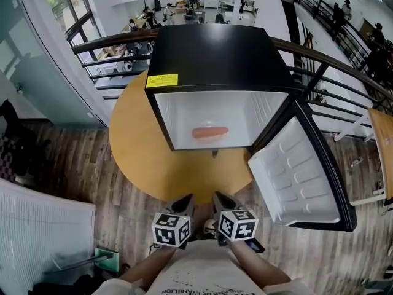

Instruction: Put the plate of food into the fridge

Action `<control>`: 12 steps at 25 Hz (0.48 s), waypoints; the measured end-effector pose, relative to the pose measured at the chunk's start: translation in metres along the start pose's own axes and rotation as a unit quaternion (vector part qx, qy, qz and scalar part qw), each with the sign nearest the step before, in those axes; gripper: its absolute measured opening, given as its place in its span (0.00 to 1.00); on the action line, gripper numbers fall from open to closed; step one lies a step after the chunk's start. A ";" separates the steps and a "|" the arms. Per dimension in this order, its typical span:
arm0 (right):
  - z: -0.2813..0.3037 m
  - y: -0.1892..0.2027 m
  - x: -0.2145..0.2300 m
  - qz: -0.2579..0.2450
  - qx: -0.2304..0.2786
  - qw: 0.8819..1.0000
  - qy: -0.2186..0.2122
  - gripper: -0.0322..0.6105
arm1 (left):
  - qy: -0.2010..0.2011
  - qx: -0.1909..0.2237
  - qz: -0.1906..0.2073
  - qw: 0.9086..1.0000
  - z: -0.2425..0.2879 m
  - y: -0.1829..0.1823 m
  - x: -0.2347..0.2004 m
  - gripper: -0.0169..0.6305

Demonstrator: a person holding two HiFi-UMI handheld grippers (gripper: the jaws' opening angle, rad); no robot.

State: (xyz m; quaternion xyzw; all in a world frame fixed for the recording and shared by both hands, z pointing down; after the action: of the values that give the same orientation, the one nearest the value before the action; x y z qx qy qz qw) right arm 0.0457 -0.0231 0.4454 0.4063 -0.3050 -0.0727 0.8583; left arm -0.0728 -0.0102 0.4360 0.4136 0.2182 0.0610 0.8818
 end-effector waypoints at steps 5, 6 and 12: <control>0.001 0.004 -0.001 0.000 -0.005 1.000 -0.004 0.10 | 0.000 -0.002 0.000 1.000 -0.001 0.003 -0.001 0.06; 0.000 0.004 -0.001 0.001 -0.005 1.000 -0.004 0.10 | -0.001 -0.003 0.001 1.000 -0.001 0.003 0.000 0.06; -0.003 0.004 -0.001 -0.001 -0.012 1.000 -0.002 0.09 | 0.000 -0.005 0.001 1.000 -0.003 0.006 0.001 0.06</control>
State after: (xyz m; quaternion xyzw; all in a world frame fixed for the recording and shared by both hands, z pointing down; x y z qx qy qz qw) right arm 0.0457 -0.0178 0.4466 0.3965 -0.3052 -0.0781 0.8623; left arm -0.0726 -0.0041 0.4383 0.4093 0.2170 0.0628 0.8840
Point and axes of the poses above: the fingertips, and each gripper's own axes: z forward along the fingers, x to its right, y out of its underside, the point moved 4 cm from there along -z, backward along the fingers, and after that the axes turned 5 degrees about -y, right-handed, at the moved point
